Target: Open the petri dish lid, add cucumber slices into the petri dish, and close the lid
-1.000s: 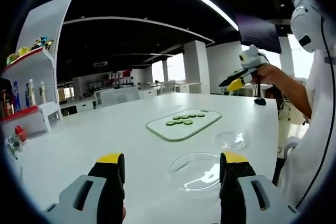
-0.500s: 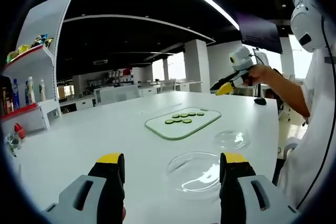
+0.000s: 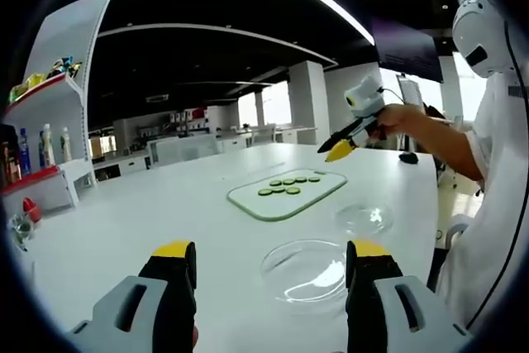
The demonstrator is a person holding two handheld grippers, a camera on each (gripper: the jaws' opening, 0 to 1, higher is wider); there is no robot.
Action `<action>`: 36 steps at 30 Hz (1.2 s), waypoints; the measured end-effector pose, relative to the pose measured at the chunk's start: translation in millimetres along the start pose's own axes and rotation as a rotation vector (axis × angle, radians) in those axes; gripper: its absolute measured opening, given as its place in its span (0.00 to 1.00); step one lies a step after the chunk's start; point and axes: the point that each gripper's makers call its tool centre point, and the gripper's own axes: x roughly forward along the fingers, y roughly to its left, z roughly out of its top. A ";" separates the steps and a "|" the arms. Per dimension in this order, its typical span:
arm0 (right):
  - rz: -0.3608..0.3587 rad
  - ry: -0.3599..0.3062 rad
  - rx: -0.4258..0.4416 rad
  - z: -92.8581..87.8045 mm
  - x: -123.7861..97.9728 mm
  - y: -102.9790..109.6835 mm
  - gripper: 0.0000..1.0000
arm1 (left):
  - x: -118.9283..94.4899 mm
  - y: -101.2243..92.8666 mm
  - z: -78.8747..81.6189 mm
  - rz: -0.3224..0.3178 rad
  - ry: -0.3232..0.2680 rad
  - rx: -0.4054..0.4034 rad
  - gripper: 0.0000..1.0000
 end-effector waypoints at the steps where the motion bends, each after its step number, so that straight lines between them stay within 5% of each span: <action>1: 0.005 0.001 0.007 -0.3 2.5 1.0 0.48 | -0.3 -0.5 -0.2 -0.001 0.000 0.000 0.74; 36: 0.027 0.060 0.011 -8.9 57.1 12.2 0.41 | -18.1 3.4 -5.7 0.019 -0.002 -0.022 0.74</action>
